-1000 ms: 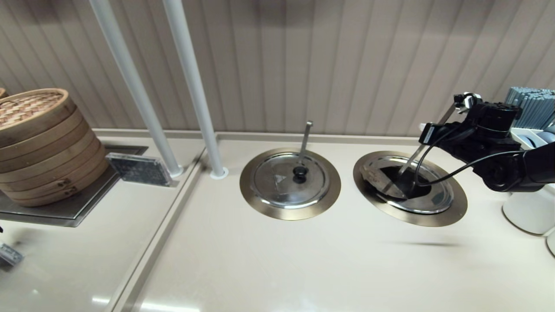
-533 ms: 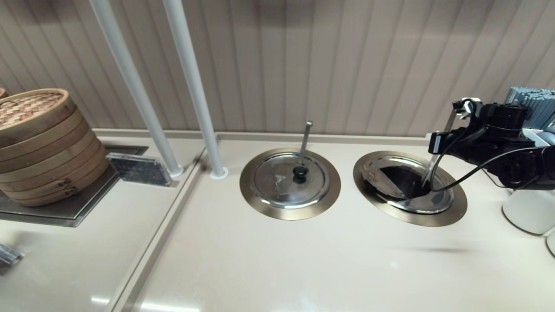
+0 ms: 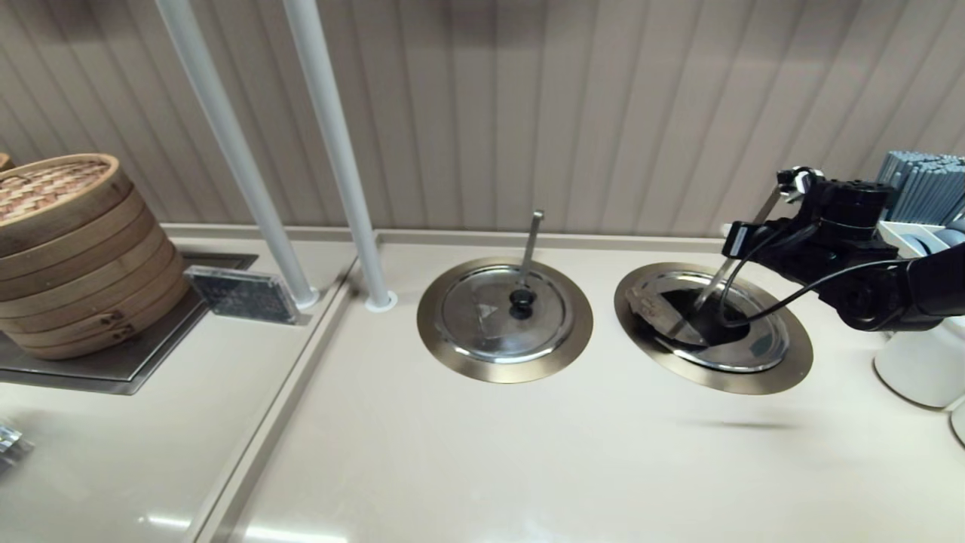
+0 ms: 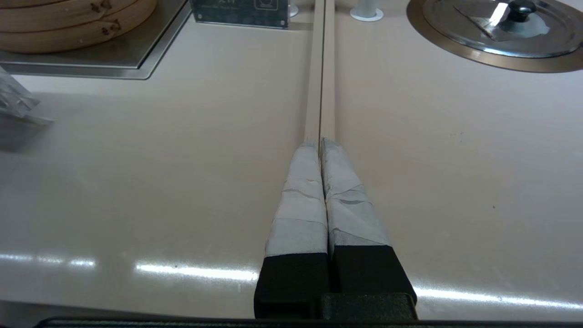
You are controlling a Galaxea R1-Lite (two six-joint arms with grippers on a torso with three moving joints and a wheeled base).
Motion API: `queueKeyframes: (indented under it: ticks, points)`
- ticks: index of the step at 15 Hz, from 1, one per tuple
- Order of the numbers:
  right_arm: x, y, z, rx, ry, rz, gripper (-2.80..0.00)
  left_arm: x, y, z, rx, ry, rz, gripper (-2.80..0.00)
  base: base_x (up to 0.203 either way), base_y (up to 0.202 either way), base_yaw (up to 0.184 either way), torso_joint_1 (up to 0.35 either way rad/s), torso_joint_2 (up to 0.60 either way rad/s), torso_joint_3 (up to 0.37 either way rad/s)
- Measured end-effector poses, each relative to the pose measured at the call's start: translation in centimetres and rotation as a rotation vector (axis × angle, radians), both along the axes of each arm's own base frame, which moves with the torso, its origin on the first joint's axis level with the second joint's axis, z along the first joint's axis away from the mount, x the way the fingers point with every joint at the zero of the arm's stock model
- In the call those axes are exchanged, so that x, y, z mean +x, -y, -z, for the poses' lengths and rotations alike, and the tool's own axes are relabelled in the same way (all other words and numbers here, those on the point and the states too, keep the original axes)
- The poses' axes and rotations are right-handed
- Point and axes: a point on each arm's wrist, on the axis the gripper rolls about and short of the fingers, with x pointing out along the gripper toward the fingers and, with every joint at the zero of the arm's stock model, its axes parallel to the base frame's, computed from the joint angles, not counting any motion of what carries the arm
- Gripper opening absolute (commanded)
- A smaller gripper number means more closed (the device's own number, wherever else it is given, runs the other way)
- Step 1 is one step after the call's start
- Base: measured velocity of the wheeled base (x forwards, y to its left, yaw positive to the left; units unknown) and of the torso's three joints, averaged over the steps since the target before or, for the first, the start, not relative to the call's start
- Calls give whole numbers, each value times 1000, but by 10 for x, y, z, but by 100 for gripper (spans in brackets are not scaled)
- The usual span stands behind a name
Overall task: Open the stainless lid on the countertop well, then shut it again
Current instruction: Stir with a spoon
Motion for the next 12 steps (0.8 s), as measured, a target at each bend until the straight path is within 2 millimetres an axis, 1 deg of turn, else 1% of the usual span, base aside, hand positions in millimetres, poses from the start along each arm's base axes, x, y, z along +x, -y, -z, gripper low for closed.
queueKeyframes:
  ticks: [4,7,9,12]
  points:
    - [-13,-1,-10,-13,-31,-47,-280,0,0,0,1,0,0,-280,0,0,0,0,0,0]
    - [-17,10,-7,-141,-56,-27,-280,0,0,0,0,0,0,-280,0,0,0,0,0,0]
    - [-13,15,-3,-170,-67,19,-280,0,0,0,1,0,0,-280,0,0,0,0,0,0]
    - [-2,18,2,-168,-65,75,-280,0,0,0,0,0,0,-280,0,0,0,0,0,0]
